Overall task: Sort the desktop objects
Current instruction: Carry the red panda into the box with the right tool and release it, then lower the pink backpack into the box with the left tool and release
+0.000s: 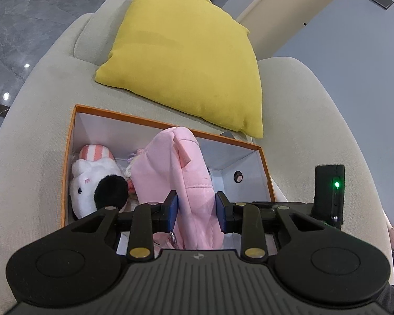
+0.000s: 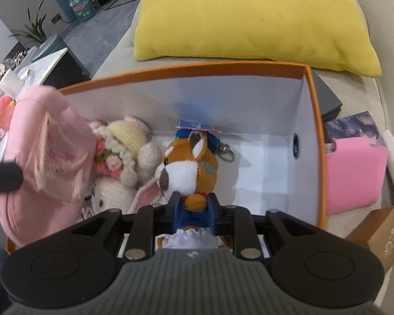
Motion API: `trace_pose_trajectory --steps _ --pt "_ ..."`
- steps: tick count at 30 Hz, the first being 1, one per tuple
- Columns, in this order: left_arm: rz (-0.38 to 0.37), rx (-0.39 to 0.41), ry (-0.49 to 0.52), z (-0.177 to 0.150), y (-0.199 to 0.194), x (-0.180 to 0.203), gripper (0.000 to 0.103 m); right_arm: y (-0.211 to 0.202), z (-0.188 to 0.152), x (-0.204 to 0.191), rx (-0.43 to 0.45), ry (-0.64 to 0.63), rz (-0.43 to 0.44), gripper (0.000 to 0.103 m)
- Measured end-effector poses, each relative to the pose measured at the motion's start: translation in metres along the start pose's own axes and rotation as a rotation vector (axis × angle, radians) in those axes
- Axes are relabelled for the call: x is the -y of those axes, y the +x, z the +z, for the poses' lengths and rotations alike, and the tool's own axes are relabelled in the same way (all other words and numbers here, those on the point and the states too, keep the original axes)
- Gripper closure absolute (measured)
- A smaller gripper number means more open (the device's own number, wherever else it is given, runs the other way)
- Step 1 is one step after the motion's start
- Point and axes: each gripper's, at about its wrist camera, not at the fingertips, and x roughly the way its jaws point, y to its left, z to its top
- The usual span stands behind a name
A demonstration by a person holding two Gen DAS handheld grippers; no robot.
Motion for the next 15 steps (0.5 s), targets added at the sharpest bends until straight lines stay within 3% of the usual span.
trace_pose_trajectory --steps 6,13,15 --pt "0.033 -0.005 0.004 0.001 0.0 -0.003 0.069 0.014 0.005 -0.006 0.015 0.063 0.06 0.082" --pt "0.032 -0.013 0.007 0.002 0.002 -0.002 0.069 0.019 -0.001 -0.007 0.015 0.063 0.062 0.081" --pt "0.036 -0.013 0.009 0.003 0.003 -0.001 0.069 0.018 -0.001 -0.01 0.014 0.045 0.056 0.077"
